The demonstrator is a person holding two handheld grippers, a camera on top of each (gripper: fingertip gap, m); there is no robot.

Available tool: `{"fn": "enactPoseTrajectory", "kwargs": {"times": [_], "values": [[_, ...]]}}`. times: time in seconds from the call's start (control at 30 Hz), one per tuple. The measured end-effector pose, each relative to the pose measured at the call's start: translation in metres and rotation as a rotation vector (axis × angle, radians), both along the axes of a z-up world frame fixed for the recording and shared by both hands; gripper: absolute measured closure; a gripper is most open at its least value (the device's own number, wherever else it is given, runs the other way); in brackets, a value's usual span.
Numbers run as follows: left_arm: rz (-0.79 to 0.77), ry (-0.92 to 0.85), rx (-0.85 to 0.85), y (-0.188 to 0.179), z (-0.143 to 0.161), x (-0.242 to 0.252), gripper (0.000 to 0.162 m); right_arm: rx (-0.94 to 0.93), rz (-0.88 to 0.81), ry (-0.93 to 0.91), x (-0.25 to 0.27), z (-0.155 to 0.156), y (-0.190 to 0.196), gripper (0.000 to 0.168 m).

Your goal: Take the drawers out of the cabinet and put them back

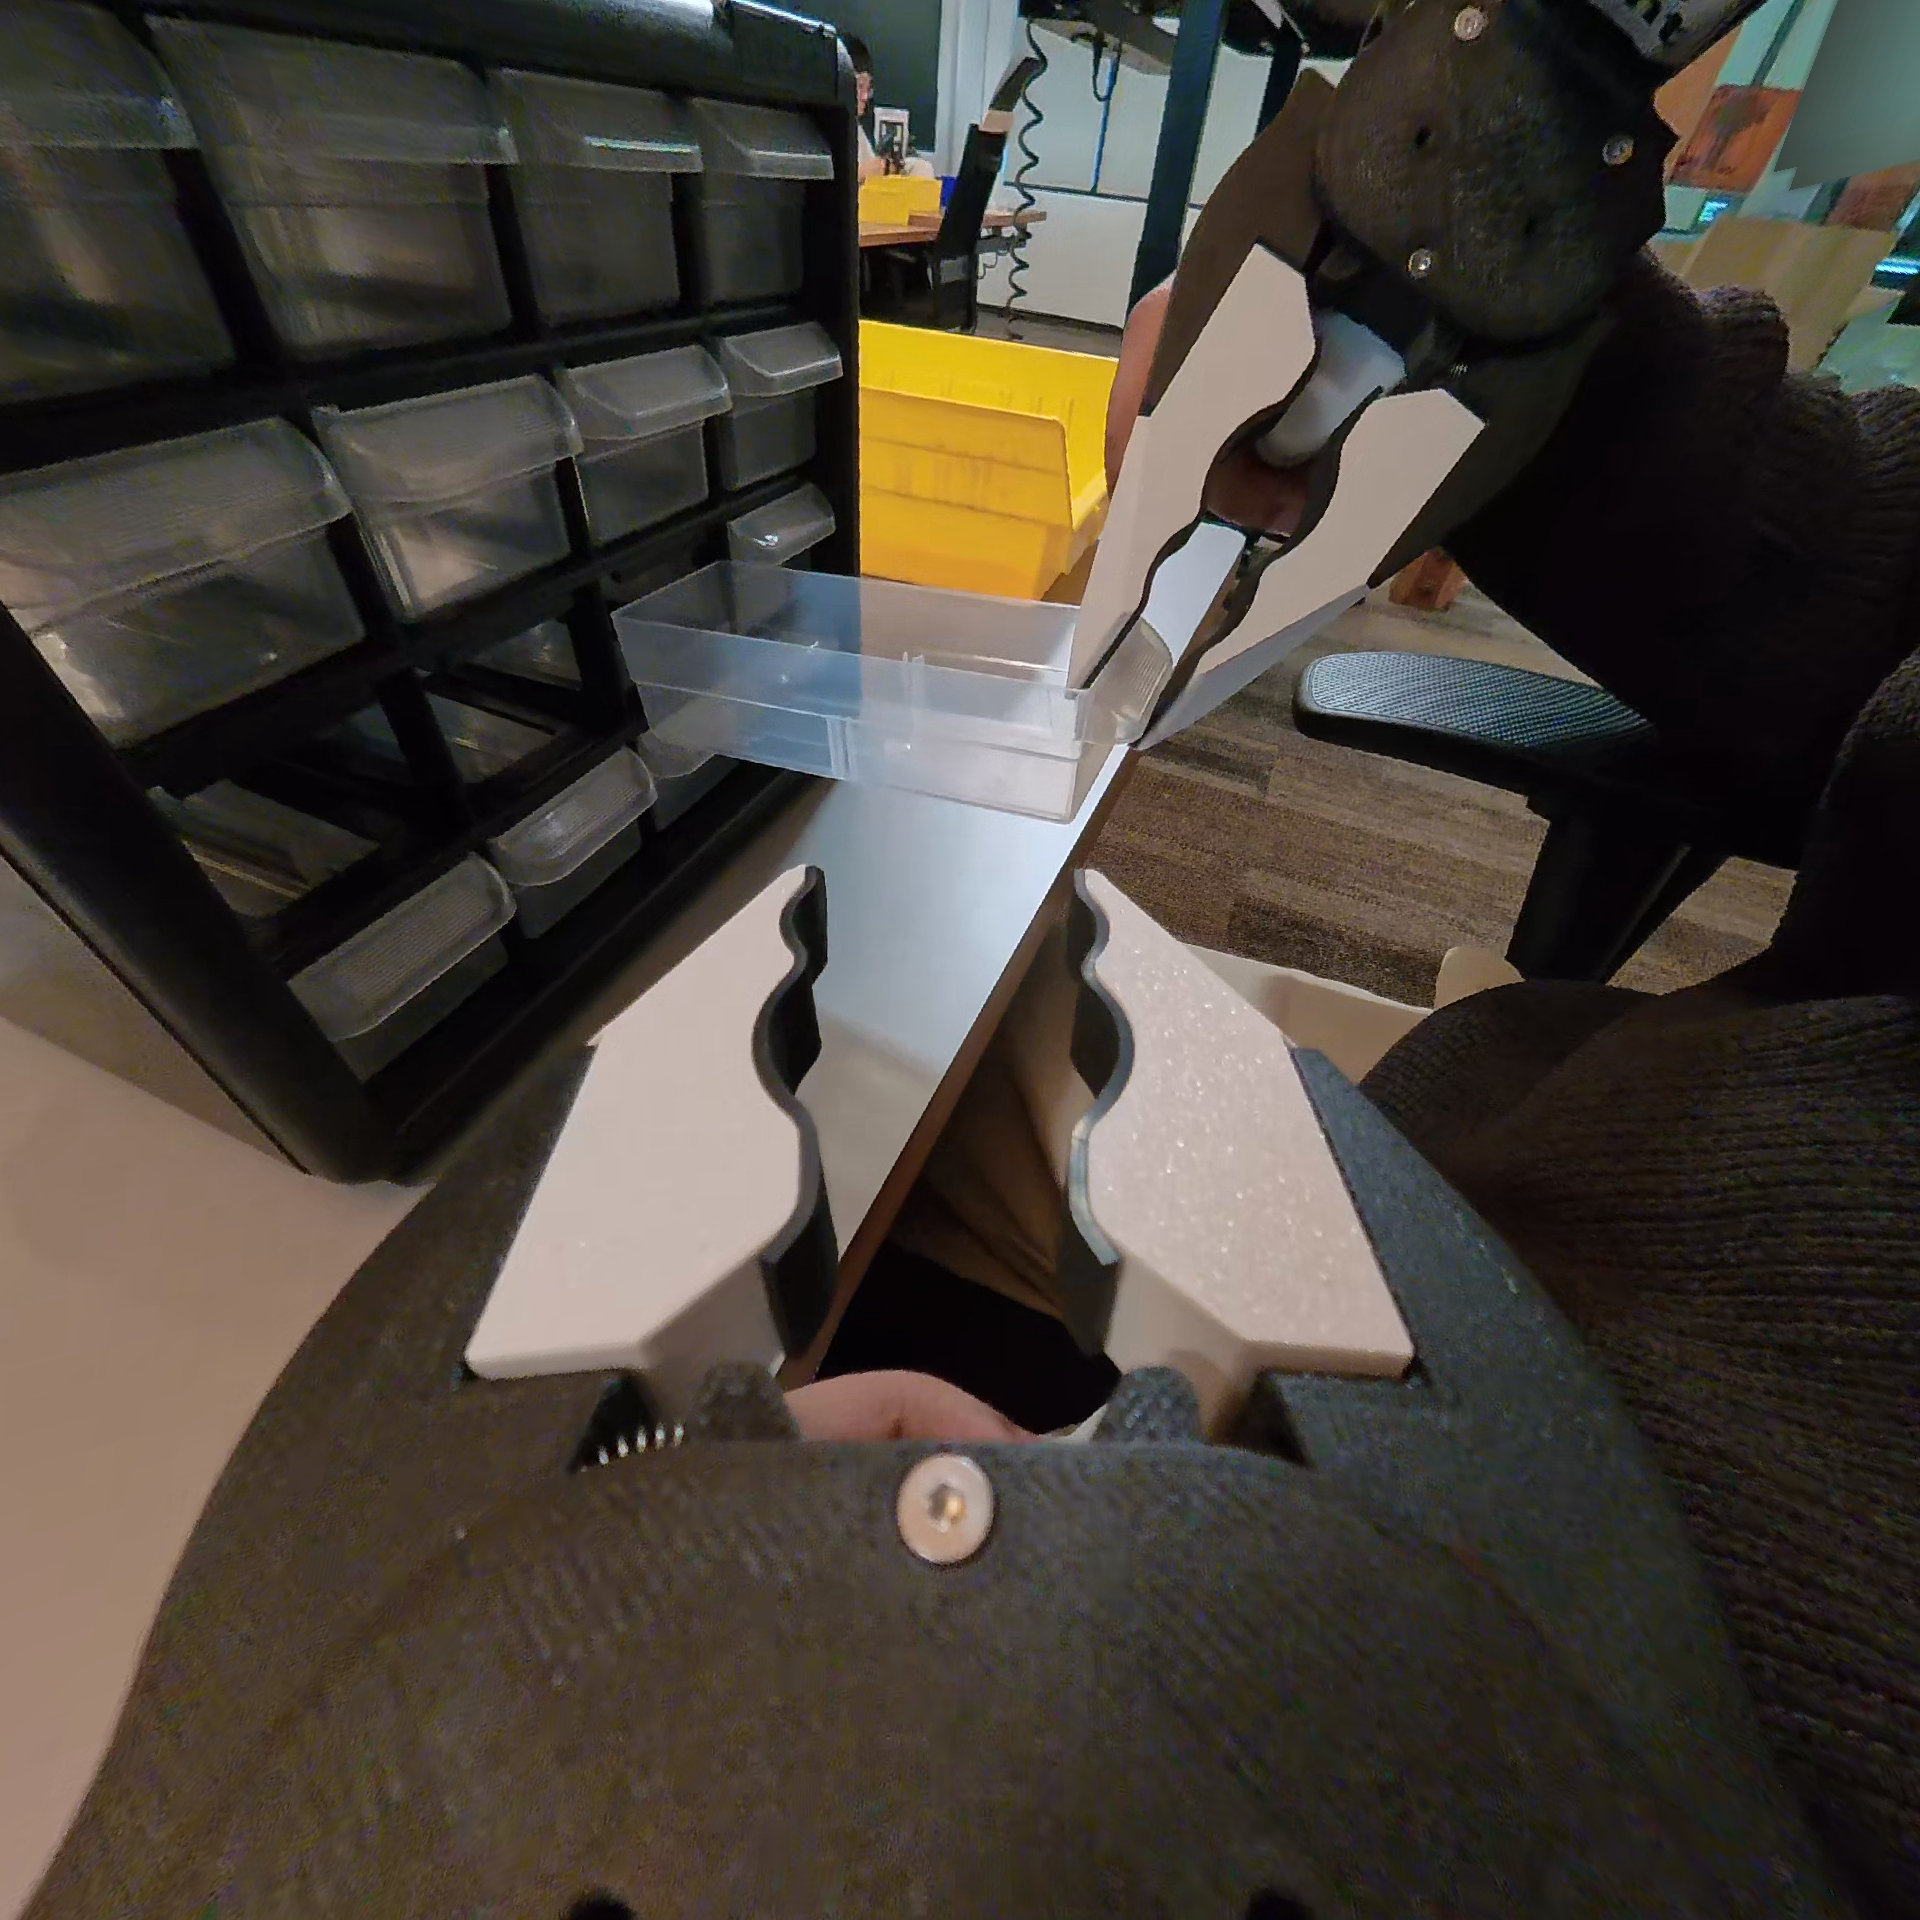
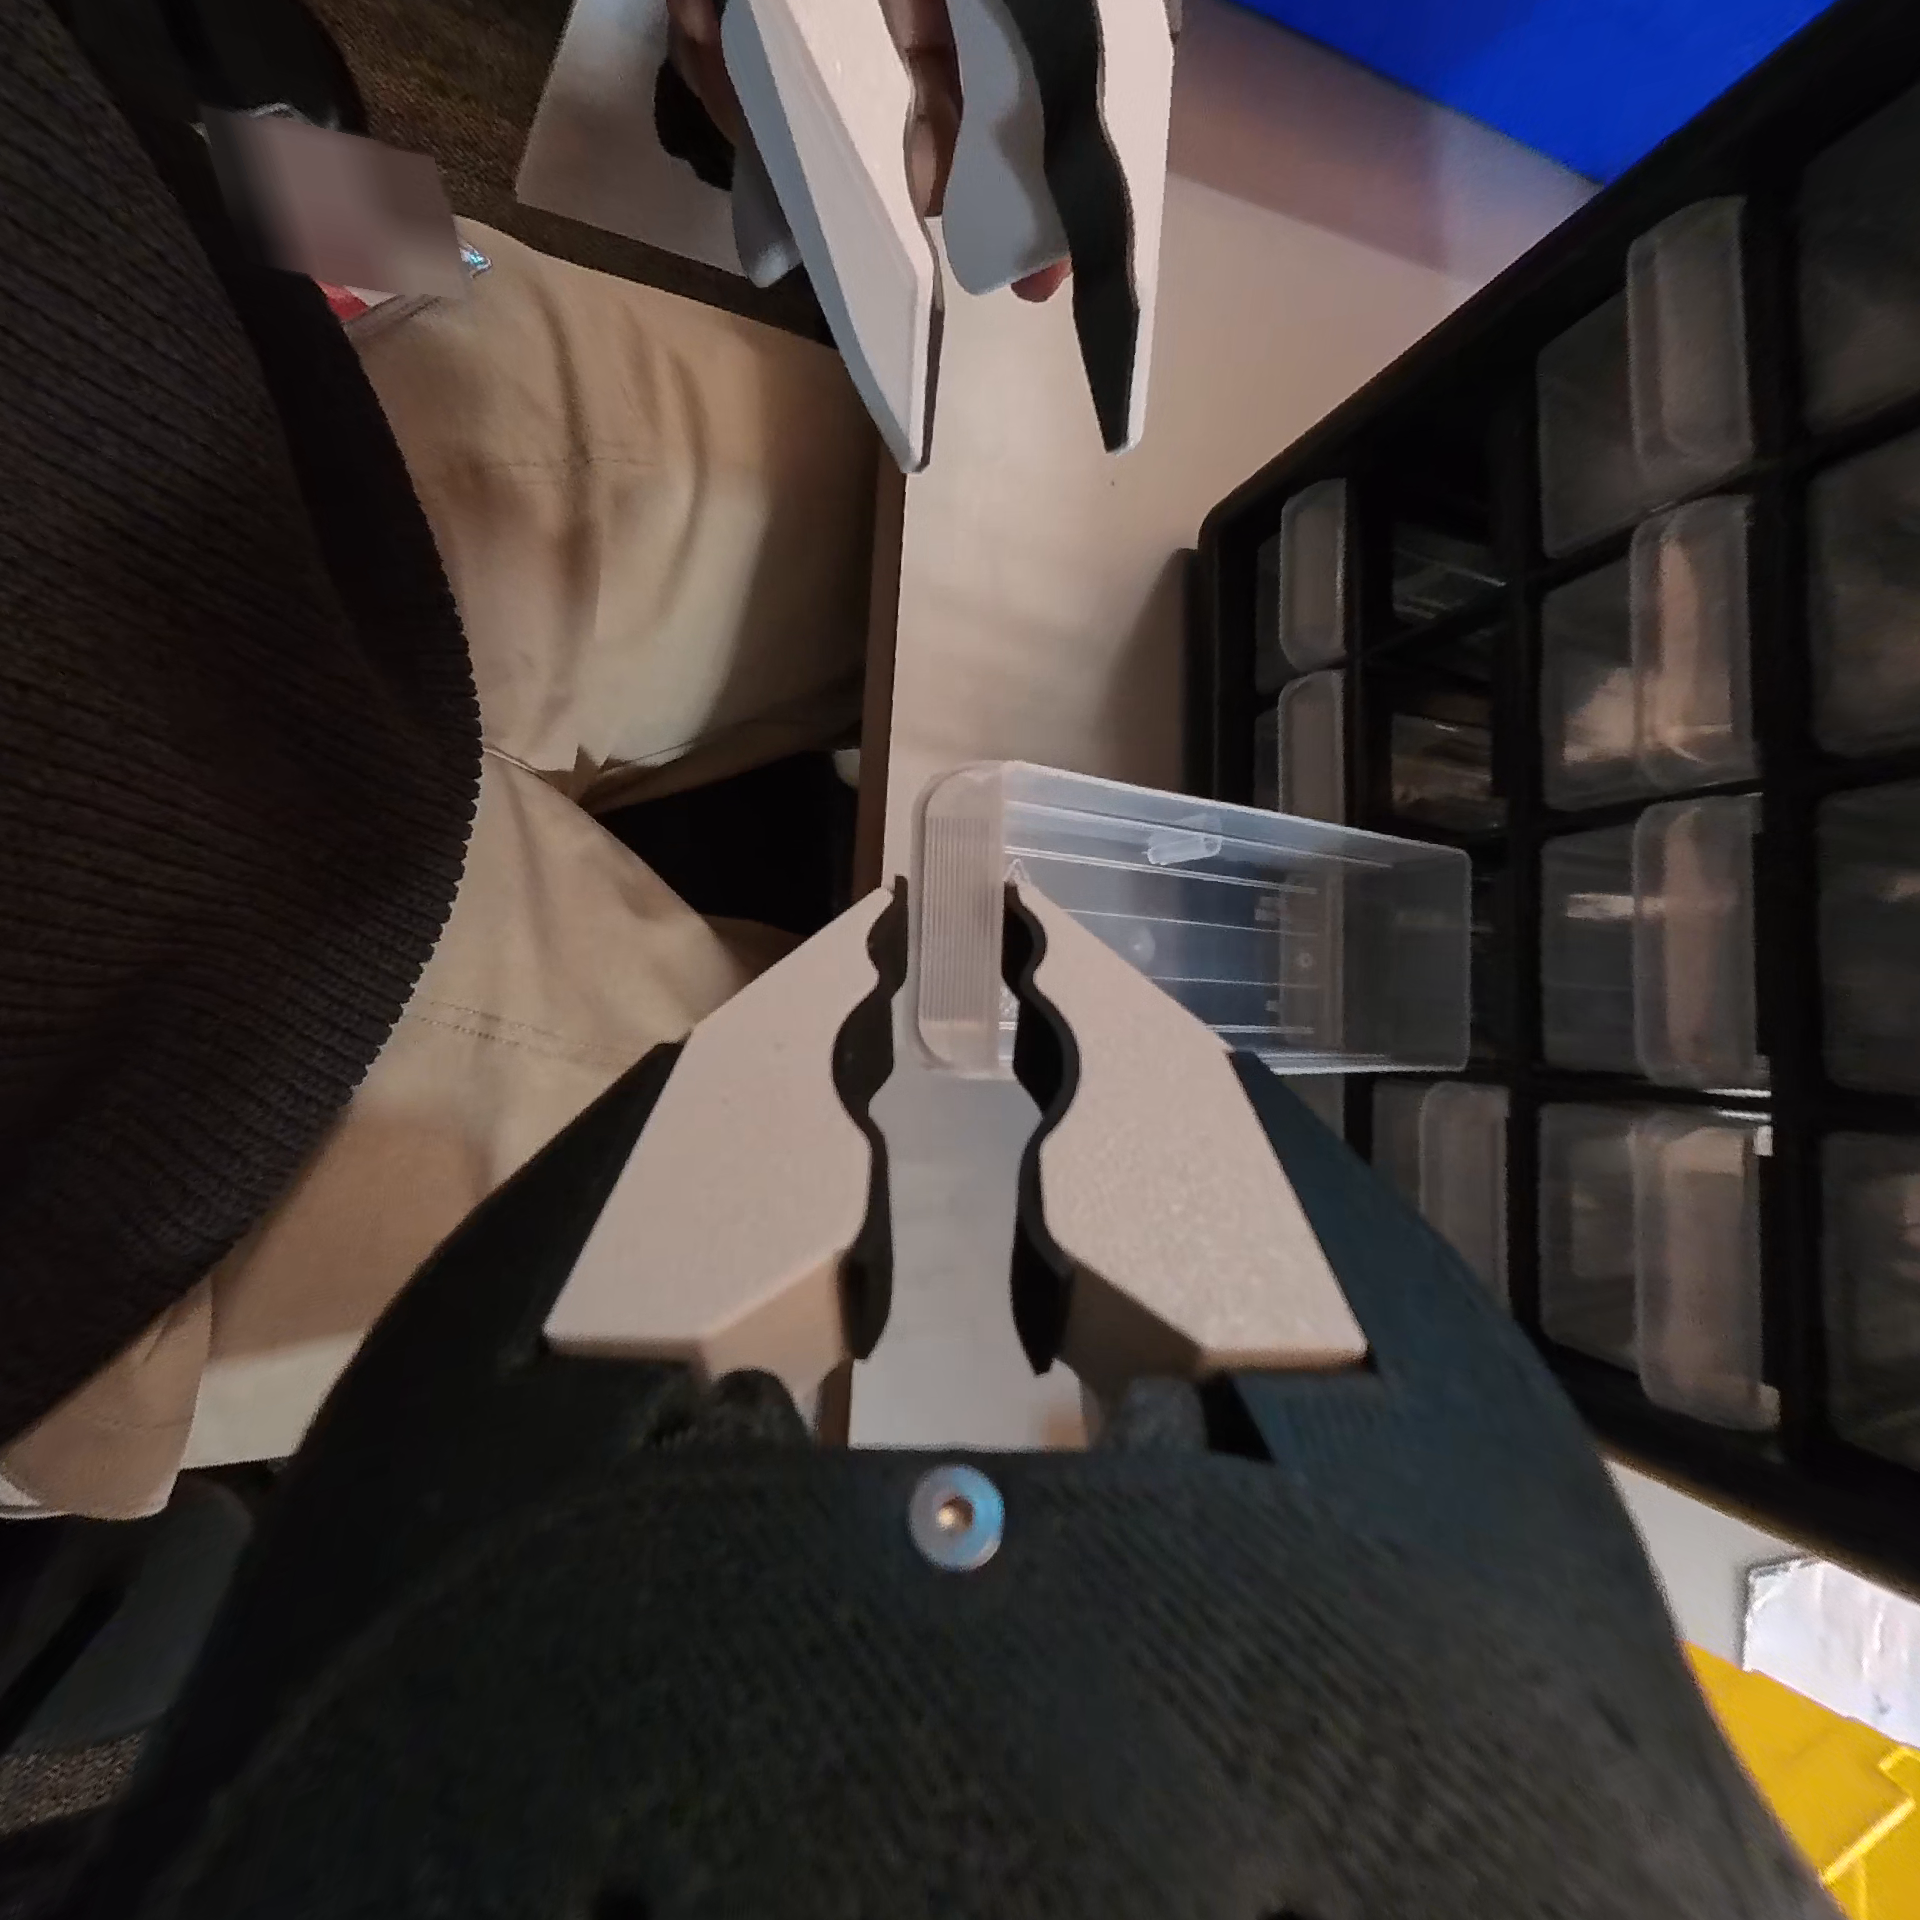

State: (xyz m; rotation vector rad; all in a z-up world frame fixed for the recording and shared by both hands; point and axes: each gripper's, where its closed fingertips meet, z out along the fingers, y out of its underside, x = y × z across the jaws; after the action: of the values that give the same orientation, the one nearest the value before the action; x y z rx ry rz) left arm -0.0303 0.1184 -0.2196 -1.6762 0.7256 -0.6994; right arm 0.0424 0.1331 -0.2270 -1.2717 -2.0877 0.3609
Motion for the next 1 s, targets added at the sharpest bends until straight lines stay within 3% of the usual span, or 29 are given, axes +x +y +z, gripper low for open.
{"fn": "enactPoseTrajectory", "kwargs": {"times": [0.53, 1.0], "values": [[-0.006, 0.008, -0.010, 0.000, -0.004, 0.001, 0.117, 0.049, -0.006, 0.012, -0.002, 0.001, 0.010, 0.152], [-0.005, 0.011, -0.017, 0.000, -0.007, 0.000, 0.117, 0.168, -0.135, 0.098, -0.012, -0.006, 0.052, 0.149]]}}
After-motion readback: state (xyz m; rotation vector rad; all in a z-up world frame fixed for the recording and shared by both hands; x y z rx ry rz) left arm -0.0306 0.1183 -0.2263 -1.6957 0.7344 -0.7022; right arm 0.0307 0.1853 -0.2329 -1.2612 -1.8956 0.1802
